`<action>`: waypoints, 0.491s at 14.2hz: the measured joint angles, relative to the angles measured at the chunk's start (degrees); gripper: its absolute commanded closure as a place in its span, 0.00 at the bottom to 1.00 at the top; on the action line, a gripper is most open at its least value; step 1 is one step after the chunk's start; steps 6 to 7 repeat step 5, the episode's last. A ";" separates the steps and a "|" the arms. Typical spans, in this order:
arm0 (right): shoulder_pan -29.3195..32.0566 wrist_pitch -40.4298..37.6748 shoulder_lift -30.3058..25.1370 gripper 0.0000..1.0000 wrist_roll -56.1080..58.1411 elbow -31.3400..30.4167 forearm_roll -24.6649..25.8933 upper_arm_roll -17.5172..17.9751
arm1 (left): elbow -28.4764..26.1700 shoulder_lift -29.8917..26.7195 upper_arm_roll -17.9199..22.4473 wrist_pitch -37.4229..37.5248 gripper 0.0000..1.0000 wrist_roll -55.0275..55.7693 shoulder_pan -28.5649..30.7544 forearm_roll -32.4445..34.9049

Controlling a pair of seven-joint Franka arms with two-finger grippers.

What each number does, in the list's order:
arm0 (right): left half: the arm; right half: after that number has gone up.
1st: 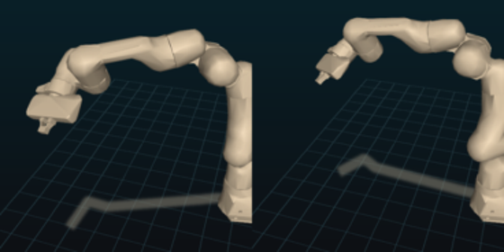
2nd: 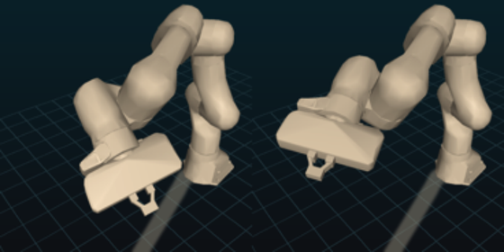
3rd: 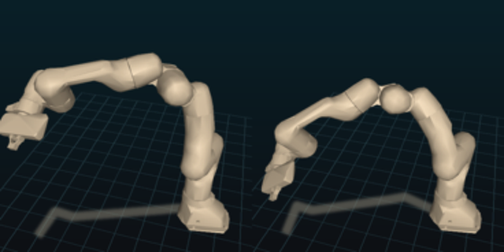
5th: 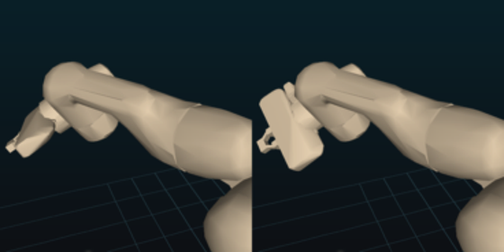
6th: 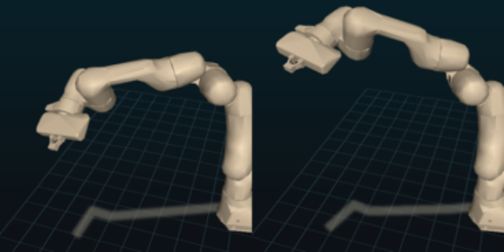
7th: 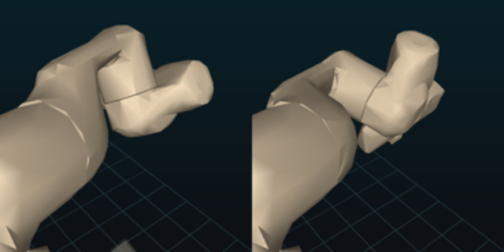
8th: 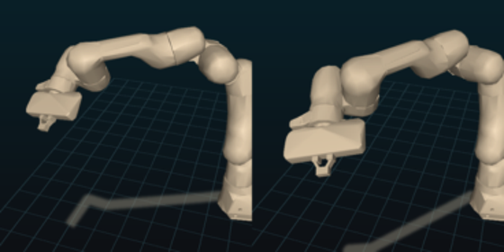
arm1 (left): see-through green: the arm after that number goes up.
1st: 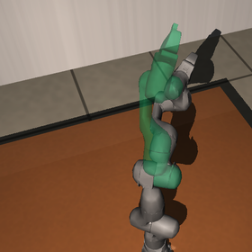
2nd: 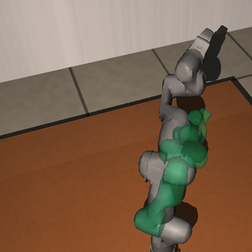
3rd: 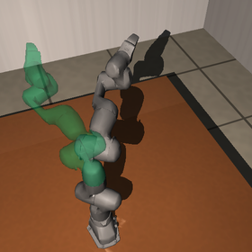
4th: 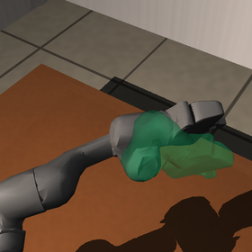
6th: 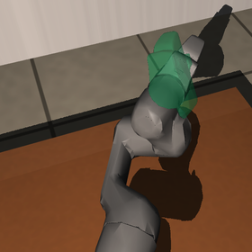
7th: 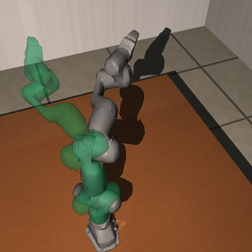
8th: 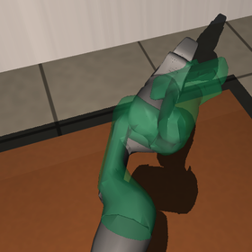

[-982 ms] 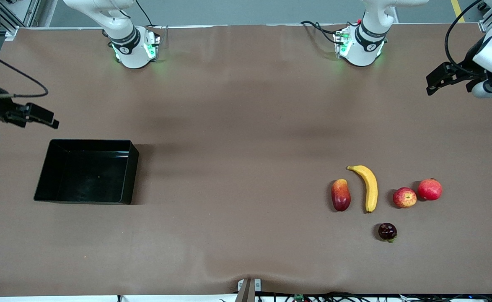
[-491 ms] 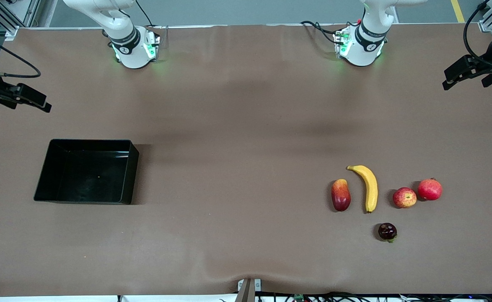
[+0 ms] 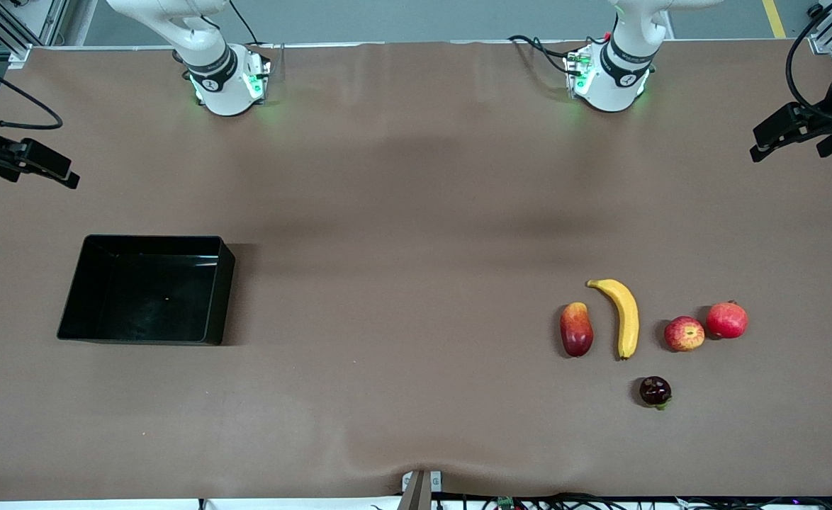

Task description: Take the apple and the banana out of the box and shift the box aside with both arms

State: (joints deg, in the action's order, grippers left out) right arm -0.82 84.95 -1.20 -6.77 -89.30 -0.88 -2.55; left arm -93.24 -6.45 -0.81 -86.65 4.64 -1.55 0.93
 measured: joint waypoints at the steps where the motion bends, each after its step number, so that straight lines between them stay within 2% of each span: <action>1: -0.03 0.00 0.00 0.00 0.00 0.00 0.26 0.10 | 0.11 0.15 -0.18 0.00 0.00 0.00 -0.11 -0.02; 7: -0.07 0.00 0.00 0.00 0.02 0.00 0.61 0.38 | 0.24 0.41 -1.26 0.01 0.00 0.84 -0.66 -0.12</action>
